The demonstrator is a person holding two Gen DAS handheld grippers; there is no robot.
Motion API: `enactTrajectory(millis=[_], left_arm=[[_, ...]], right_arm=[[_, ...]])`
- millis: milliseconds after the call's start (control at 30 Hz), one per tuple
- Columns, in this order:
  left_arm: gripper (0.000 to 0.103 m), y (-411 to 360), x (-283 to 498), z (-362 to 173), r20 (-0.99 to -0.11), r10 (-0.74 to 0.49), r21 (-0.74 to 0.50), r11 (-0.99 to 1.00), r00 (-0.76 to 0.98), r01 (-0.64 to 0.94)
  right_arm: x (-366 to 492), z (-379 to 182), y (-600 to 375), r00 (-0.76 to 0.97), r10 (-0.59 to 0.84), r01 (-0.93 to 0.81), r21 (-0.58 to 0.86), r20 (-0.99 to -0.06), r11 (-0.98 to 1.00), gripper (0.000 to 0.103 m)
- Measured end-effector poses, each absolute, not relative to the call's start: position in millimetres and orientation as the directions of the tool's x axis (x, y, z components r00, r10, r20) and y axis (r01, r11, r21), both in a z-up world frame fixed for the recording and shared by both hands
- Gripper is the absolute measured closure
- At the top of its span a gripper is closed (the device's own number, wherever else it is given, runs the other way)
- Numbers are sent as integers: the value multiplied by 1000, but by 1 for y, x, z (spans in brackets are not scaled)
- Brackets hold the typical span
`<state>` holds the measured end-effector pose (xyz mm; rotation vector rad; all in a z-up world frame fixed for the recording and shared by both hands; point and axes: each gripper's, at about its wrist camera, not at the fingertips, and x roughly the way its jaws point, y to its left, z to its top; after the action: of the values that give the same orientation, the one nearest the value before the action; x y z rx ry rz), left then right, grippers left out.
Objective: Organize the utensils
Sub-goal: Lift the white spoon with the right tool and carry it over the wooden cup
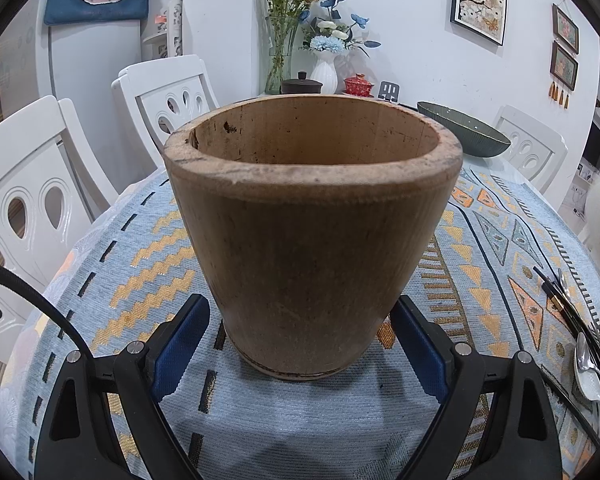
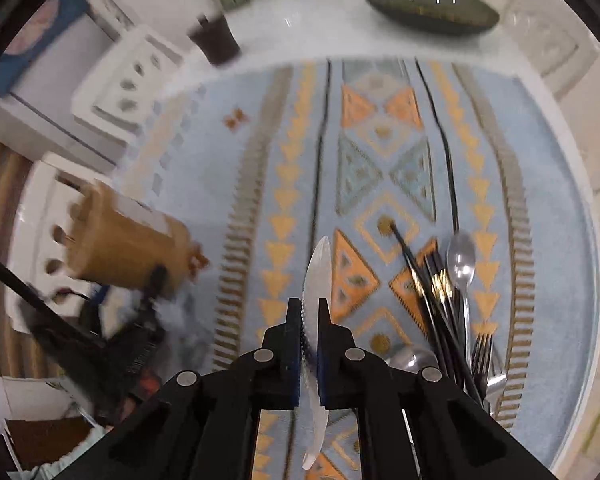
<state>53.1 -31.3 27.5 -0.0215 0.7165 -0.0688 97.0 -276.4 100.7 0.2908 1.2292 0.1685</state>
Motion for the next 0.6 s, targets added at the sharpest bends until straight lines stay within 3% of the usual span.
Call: enactTrajectory(millis=[200, 333, 433, 600], left_arm=[[11, -31, 53, 28, -655, -70, -44, 998, 752, 56], [11, -31, 53, 28, -655, -71, -44, 998, 752, 56], [11, -31, 53, 28, -655, -71, -44, 997, 752, 56], [11, -31, 53, 28, -655, -71, -45, 997, 752, 56]], right_arm=[[96, 179, -263, 547, 365, -50, 406, -753, 913, 98], [110, 220, -248, 631, 491, -105, 561, -600, 821, 98], [121, 243, -222, 695, 464, -136, 534, -548, 834, 98], [137, 255, -167, 729, 420, -175, 446, -540, 878, 98]])
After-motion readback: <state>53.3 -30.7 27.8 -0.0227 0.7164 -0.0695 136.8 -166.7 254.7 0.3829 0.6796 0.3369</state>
